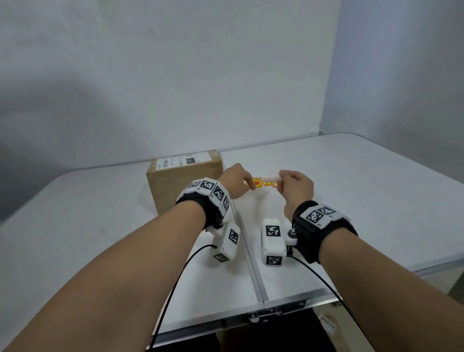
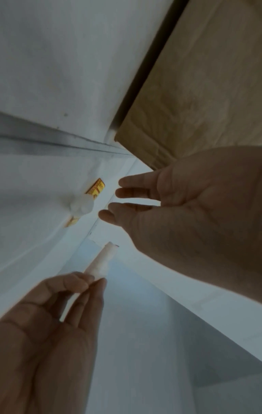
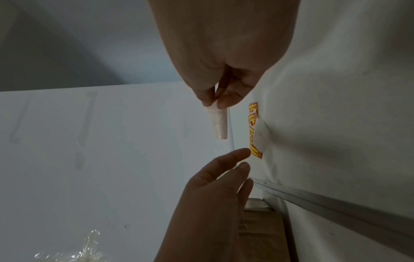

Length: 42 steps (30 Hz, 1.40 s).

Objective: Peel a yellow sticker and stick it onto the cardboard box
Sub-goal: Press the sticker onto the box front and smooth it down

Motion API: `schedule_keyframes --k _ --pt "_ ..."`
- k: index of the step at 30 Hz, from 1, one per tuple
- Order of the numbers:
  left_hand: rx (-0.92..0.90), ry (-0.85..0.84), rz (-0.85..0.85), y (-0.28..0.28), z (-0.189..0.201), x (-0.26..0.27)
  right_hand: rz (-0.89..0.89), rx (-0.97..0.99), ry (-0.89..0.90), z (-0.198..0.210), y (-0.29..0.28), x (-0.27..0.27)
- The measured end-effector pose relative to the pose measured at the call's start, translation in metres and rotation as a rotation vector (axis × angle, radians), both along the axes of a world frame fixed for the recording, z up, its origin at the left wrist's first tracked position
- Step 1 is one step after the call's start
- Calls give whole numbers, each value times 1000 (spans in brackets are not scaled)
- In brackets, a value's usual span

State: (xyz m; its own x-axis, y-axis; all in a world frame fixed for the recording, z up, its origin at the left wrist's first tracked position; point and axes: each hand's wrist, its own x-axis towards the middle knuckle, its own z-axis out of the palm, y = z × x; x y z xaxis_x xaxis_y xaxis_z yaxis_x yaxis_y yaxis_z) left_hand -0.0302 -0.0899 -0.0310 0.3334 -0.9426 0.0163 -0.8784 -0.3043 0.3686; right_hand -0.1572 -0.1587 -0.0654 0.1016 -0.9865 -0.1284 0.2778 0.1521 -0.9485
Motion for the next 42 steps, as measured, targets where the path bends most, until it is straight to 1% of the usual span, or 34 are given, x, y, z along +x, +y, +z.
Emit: schedule_keyframes --k 1,2,5,7,9,12,17,22,25,30,33,35,37,39,42 --pt "-52 37 16 2 2 -1 2 -6 3 0 0 1" --pt "-109 108 35 4 5 -1 12 -13 11 0 1 1" --pt "-250 499 91 18 19 0 114 -37 56 -1 6 4" --pt "-280 697 145 33 26 2 214 -59 69 -1 12 7" --pt "-256 814 199 47 27 3 263 -81 81 0 18 12" --pt "-252 911 282 63 21 3 338 -119 86 5 32 24" --pt "-348 960 387 82 11 10 445 -202 142 13 57 45" --pt "-407 1013 415 96 9 19 586 -252 174 23 75 51" --pt "-434 1004 416 103 8 25 667 -270 192 26 81 52" --pt "-487 962 474 113 6 32 751 -350 264 29 88 54" --pt "-506 937 497 120 3 39 724 -393 269 30 89 55" --pt "-512 927 496 125 4 43 635 -425 260 33 89 57" --pt "-513 915 498 131 6 46 567 -495 302 36 88 59" --pt "-516 889 508 136 8 49 571 -561 358 39 90 63" --pt "-531 802 520 141 12 54 614 -654 424 42 96 69"
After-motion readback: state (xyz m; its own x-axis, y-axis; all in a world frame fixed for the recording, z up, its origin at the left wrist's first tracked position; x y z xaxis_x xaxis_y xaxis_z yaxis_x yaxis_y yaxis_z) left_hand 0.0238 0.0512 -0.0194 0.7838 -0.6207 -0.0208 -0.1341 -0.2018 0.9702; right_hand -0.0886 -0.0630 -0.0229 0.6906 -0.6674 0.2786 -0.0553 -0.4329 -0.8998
